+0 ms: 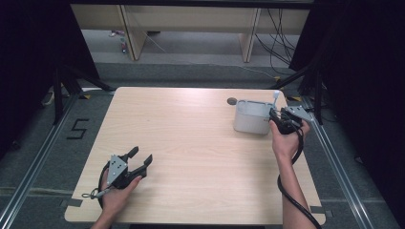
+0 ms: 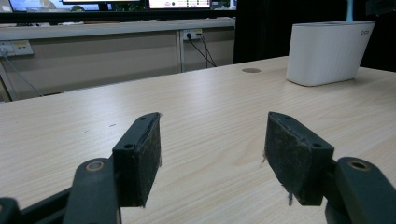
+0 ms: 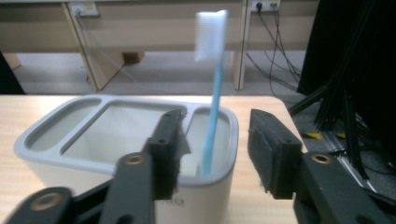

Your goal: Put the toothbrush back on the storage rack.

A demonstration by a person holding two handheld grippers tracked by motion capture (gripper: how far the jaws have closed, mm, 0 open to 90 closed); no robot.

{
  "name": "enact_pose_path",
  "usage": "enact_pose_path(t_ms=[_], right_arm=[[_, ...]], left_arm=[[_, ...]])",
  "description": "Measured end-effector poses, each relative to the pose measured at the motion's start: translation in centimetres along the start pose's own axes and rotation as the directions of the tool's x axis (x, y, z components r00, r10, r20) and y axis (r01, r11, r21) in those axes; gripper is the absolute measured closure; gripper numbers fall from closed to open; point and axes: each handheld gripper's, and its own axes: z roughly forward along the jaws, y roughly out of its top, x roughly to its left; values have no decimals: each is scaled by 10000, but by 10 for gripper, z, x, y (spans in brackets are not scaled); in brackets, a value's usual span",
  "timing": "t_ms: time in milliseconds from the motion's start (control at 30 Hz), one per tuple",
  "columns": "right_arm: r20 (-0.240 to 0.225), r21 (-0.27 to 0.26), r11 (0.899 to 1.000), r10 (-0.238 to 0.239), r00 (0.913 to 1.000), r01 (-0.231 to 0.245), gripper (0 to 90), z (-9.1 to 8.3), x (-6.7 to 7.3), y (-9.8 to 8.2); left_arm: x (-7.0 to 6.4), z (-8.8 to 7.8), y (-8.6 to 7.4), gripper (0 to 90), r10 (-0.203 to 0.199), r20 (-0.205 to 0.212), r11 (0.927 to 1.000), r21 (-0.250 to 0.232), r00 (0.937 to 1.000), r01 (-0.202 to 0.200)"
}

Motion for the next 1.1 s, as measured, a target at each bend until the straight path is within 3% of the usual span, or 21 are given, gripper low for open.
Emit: enact_pose_path(t_ms=[67,100,133,267,300,333,400,467,500,533,600,767,833,900,933,1033,1100], right_arm=[[-74,78,9997,215,9997,-214,488,-4,2,-2],[-26,53,9998,-180,9998,180,482,-6,0,-3],[-63,14,10000,58,10000,-58,480,-9,1,-5],[-103,-34,9999,-142,9998,142,476,-21,0,-5],[-310,-8,9997,-225,9993,224,474,-23,-1,-6],[-186,62,10000,45,9998,-44,474,-26,3,-7],[-305,86,9996,-274,9992,277,475,-30,2,-9],[-319,524,9981,-297,9991,314,477,-36,4,-11],[-435,418,9982,-412,9982,430,479,-38,3,-14],[-464,545,9983,-192,9987,217,481,-42,5,-18],[-578,748,9957,-501,9971,543,484,-46,3,-22],[-815,932,9939,-507,9954,583,484,-58,2,-33],[-898,952,9939,-473,9948,559,482,-65,3,-40],[-942,1086,9904,-756,9927,857,480,-70,3,-47],[-969,1136,9911,-584,9936,693,480,-72,5,-51],[-980,1319,9874,-746,9924,872,479,-77,8,-61],[-1110,1371,9850,-903,9897,1052,479,-80,7,-68]], left_arm=[[0,0,0,356,-18,-5,10000,10,10000,18],[0,0,0,356,-10,-14,10000,12,10000,10],[0,0,0,356,21,-16,10000,29,10000,-20],[0,0,0,358,46,-21,10000,61,10000,-46],[0,0,0,358,45,-22,10000,59,10000,-45],[0,0,0,358,32,-23,10000,48,10000,-32],[0,0,0,357,3,-27,10000,42,10000,-2],[0,0,0,357,9,-34,10000,57,10000,-9],[0,0,0,357,25,-41,10000,78,10000,-24],[0,1,0,357,29,-51,10000,85,10000,-29],[0,1,0,356,32,-69,9999,100,10000,-31],[0,1,0,356,30,-80,9999,103,10000,-29],[0,3,0,357,44,-16,9999,-122,10000,-44],[0,3,0,357,39,-20,9999,-119,10000,-39],[0,3,0,357,18,-27,9999,-120,10000,-18],[-1,1,1,358,31,-127,9998,177,9999,-29],[0,3,0,358,58,-34,9999,-122,10000,-58]])
